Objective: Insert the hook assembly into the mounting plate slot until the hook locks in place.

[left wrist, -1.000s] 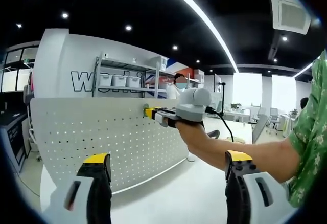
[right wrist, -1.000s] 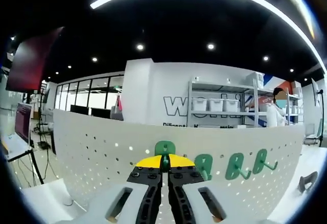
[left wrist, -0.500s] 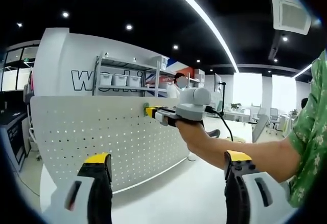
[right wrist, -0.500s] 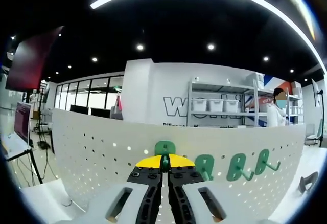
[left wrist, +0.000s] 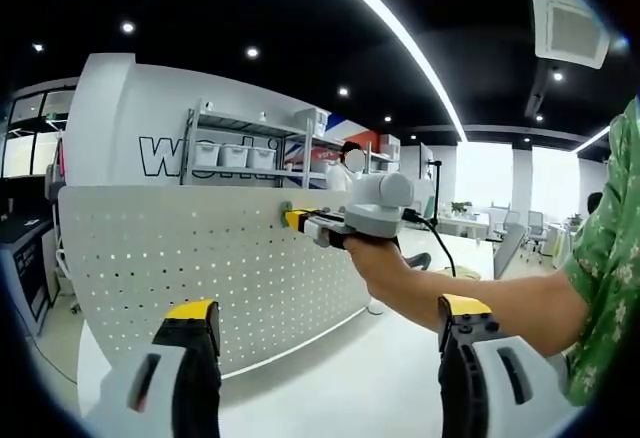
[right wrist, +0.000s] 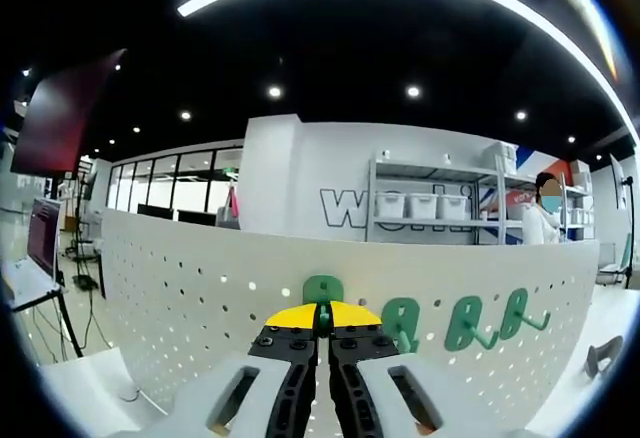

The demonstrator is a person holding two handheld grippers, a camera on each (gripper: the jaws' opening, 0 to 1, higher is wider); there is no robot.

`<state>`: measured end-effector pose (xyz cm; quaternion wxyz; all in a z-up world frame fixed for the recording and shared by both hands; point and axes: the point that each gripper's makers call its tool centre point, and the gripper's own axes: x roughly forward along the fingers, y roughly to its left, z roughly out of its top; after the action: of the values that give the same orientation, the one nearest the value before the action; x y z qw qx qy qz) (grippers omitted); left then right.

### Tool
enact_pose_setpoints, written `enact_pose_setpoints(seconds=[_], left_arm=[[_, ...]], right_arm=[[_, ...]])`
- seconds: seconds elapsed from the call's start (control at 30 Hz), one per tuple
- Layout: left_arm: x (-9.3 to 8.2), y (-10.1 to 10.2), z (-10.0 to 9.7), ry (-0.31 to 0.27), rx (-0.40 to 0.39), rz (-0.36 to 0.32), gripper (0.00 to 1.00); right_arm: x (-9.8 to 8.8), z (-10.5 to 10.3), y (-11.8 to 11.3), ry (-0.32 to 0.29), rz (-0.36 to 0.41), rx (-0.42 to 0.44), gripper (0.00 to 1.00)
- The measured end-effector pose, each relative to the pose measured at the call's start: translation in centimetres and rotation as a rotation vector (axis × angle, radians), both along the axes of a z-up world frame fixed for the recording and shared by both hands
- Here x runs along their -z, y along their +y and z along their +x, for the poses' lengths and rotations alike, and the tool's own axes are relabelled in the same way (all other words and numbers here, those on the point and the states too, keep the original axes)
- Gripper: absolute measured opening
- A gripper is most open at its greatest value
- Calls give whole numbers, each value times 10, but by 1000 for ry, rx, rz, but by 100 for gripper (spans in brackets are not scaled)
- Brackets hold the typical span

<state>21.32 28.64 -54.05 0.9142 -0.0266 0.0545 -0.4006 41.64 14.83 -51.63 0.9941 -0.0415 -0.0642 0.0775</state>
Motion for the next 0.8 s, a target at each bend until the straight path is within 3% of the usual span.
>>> enact_pose_setpoints(seconds=[0.8], left_arm=[[1, 3, 2, 0, -1, 4, 92]], right_arm=[[8, 3, 0, 15, -4, 0, 1]])
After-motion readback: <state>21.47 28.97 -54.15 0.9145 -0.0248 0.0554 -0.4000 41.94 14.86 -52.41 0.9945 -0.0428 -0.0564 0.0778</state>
